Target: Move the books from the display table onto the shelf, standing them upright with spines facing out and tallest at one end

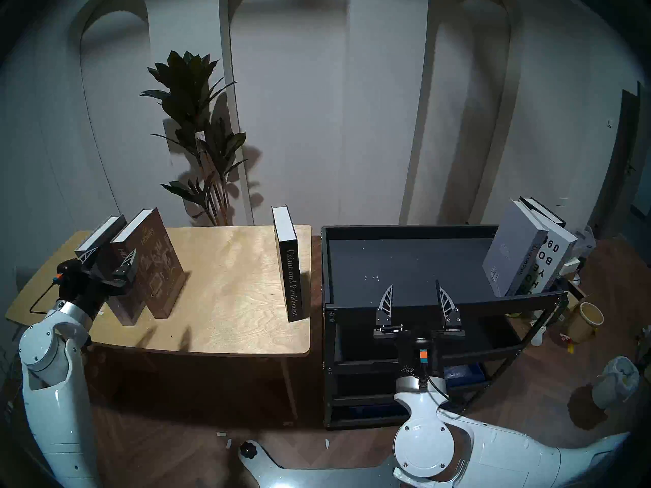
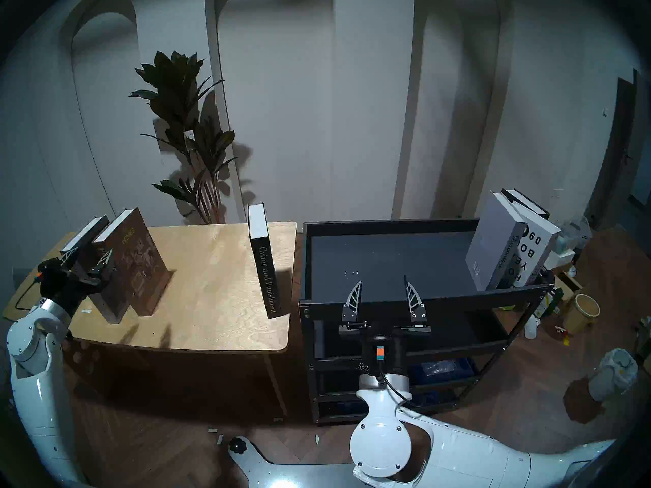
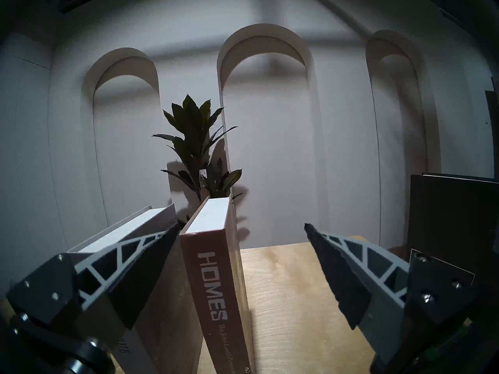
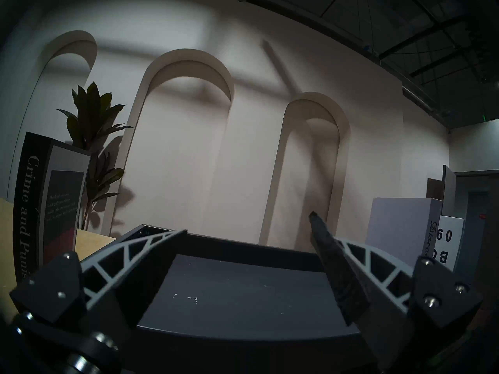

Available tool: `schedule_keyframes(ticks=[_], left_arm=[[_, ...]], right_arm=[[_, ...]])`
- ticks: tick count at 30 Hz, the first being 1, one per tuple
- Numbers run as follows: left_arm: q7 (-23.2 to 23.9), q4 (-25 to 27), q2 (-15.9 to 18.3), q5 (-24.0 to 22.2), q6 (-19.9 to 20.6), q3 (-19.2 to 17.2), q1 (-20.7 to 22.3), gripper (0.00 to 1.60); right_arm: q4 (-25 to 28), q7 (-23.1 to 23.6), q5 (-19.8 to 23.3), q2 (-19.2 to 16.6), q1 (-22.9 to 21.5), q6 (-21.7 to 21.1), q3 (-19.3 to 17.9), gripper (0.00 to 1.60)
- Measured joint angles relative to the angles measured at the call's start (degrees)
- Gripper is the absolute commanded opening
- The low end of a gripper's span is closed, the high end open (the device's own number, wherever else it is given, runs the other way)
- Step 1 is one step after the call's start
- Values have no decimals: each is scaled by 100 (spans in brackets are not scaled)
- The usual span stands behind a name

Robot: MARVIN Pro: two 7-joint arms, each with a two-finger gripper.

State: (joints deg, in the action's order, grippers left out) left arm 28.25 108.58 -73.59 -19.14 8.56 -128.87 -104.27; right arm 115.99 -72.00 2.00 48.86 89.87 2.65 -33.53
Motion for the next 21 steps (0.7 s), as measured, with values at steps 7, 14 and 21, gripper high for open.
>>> schedule_keyframes(ticks=[7, 14, 21], left_arm=[[-127, -97, -10, 30, -14, 20, 79, 160], [-231, -306, 4, 42, -57, 26, 161, 160], [-292, -437, 6, 98, -107, 197, 215, 160]], right_arm=[[-18, -8, 26, -101, -1, 53, -33, 160], [-82, 85, 57, -157, -43, 86, -36, 160], [-158, 184, 118, -162, -106, 102, -66, 160]])
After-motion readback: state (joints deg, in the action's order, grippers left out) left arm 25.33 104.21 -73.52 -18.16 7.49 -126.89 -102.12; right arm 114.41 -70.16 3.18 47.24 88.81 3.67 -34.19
